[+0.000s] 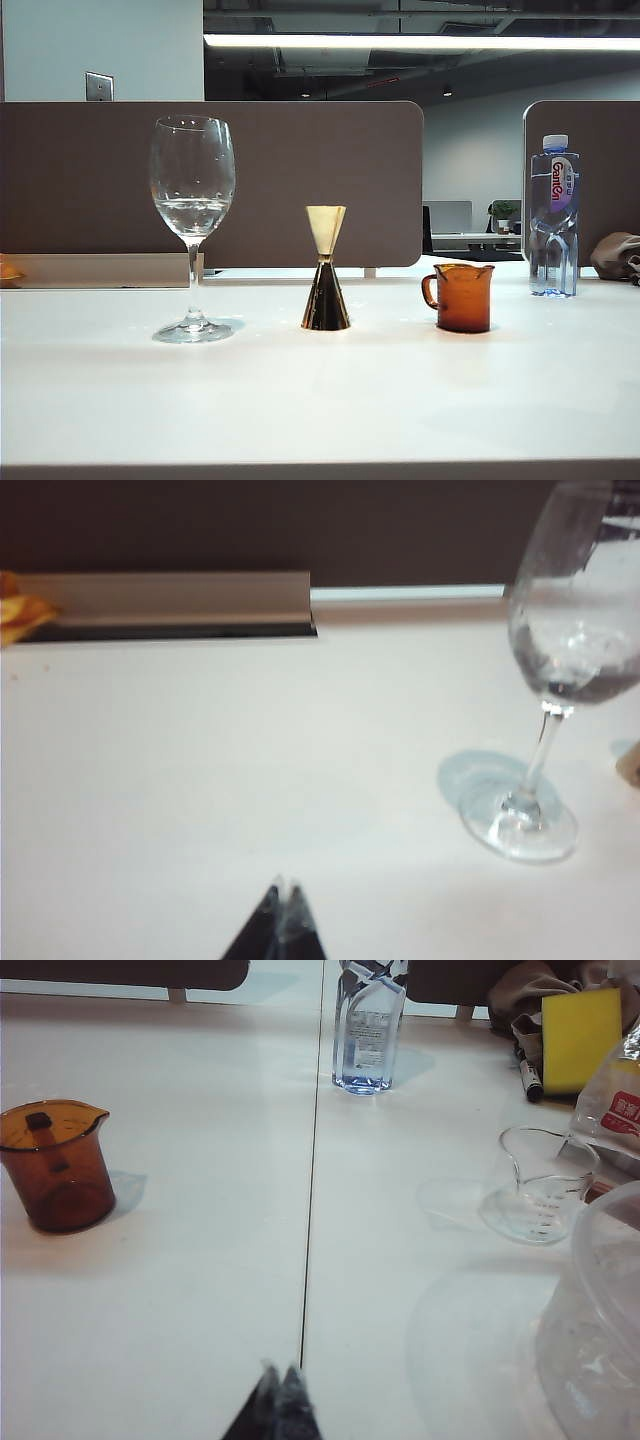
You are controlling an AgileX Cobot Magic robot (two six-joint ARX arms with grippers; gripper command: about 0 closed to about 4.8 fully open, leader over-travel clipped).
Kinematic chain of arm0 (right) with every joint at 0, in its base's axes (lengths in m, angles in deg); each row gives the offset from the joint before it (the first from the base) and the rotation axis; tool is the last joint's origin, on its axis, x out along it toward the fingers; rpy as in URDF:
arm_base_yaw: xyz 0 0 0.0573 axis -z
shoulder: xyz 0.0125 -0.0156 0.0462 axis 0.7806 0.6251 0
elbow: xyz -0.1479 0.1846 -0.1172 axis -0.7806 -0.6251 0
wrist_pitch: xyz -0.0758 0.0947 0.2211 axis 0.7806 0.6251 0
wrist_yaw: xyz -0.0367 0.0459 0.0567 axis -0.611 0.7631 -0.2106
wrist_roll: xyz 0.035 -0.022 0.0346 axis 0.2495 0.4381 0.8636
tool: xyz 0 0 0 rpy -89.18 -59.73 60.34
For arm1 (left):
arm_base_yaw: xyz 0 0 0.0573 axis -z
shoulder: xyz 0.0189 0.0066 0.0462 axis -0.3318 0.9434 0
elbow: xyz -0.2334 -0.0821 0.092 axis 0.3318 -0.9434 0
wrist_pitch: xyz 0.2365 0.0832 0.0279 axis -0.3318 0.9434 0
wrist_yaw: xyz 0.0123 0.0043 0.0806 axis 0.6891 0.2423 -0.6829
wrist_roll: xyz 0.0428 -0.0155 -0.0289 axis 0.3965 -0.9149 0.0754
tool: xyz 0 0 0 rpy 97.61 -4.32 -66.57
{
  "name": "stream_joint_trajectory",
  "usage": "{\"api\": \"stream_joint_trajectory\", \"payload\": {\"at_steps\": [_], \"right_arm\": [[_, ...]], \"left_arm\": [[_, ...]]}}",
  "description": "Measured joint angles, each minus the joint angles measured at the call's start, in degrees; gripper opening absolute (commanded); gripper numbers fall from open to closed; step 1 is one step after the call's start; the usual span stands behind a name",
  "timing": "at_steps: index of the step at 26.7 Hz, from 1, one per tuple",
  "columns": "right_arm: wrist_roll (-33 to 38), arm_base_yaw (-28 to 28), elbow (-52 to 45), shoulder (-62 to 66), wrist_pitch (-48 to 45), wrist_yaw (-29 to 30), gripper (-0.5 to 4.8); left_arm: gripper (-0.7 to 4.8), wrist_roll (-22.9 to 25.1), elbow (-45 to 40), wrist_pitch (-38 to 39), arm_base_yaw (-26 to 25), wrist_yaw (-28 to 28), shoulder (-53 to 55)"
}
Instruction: Pick up the small amber measuring cup and pour the water in it into the jigger, then pick up the jigger and pour the water in it into the wine glass.
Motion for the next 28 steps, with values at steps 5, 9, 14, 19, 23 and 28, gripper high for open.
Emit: {"api": "stream_joint_trajectory", "payload": {"at_steps": [5, 9, 14, 19, 23, 28], "right_arm": [[0.00, 0.00, 0.00, 0.00, 0.00, 0.00, -0.01], [0.00, 0.00, 0.00, 0.00, 0.00, 0.00, -0.01], [0.00, 0.00, 0.00, 0.00, 0.00, 0.00, -0.01], [0.00, 0.00, 0.00, 0.00, 0.00, 0.00, -0.01], [0.00, 0.00, 0.00, 0.00, 0.00, 0.00, -0.01], [0.00, 0.00, 0.00, 0.00, 0.00, 0.00, -0.01]], "left_arm": [[-0.02, 0.00, 0.15, 4.90, -3.89, -0.20, 0.00], [-0.02, 0.00, 0.17, 4.94, -5.33, -0.28, 0.00], [-0.02, 0.00, 0.17, 4.94, -5.03, -0.24, 0.00], [-0.02, 0.00, 0.17, 4.94, -4.96, -0.17, 0.00], [-0.02, 0.00, 0.17, 4.94, -4.96, -0.20, 0.00], [-0.02, 0.00, 0.20, 4.94, -4.96, -0.20, 0.00]]}}
